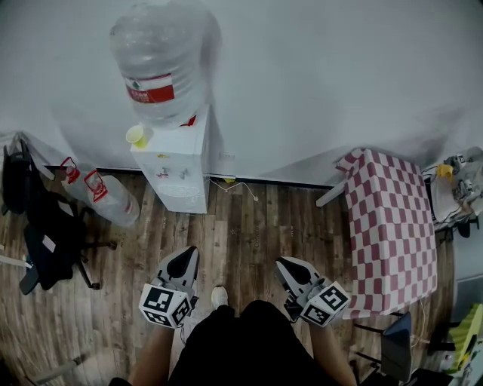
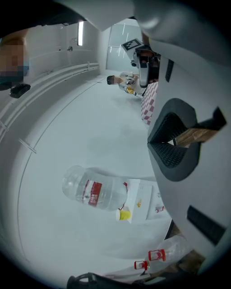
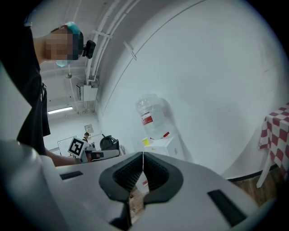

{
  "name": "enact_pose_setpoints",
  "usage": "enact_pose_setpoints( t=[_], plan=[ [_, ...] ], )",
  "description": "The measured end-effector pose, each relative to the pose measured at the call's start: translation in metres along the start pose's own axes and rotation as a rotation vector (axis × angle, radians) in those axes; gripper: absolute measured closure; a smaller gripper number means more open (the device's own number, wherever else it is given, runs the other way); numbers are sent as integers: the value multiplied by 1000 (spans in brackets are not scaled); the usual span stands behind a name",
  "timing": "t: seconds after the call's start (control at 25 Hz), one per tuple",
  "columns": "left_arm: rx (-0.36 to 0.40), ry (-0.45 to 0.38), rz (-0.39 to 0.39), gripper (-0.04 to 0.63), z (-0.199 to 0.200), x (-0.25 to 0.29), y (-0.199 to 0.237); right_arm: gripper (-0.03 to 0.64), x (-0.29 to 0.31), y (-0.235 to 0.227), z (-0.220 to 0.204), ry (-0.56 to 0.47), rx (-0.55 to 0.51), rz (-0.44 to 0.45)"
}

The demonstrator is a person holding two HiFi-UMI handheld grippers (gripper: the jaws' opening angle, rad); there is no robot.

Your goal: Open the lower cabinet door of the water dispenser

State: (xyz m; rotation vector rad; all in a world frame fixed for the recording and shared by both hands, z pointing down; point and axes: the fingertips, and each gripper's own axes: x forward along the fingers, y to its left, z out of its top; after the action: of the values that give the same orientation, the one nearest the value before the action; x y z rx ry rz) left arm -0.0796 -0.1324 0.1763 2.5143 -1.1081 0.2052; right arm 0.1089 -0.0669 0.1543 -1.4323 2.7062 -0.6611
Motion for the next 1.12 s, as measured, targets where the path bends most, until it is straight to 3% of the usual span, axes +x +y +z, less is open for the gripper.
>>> enact_pose_setpoints(
  t=[0.24, 0.44, 0.6, 0.8, 1.12],
  plan=[
    [-30, -16, 2, 581, 0, 8, 15, 594, 8, -12, 1, 22, 4, -24],
    [-38, -14, 37, 581, 0, 9, 26, 594, 30, -17, 6, 29, -2, 17],
    [-41, -24, 87, 581, 5, 15, 36, 594, 51, -27, 11, 40, -1, 76],
    [-48, -61, 210, 581, 21, 28, 56, 594, 79, -53, 19, 72, 1, 180],
    [-59, -60, 323, 581, 41, 85, 56, 594, 126, -113, 38, 152, -19, 325]
  ],
)
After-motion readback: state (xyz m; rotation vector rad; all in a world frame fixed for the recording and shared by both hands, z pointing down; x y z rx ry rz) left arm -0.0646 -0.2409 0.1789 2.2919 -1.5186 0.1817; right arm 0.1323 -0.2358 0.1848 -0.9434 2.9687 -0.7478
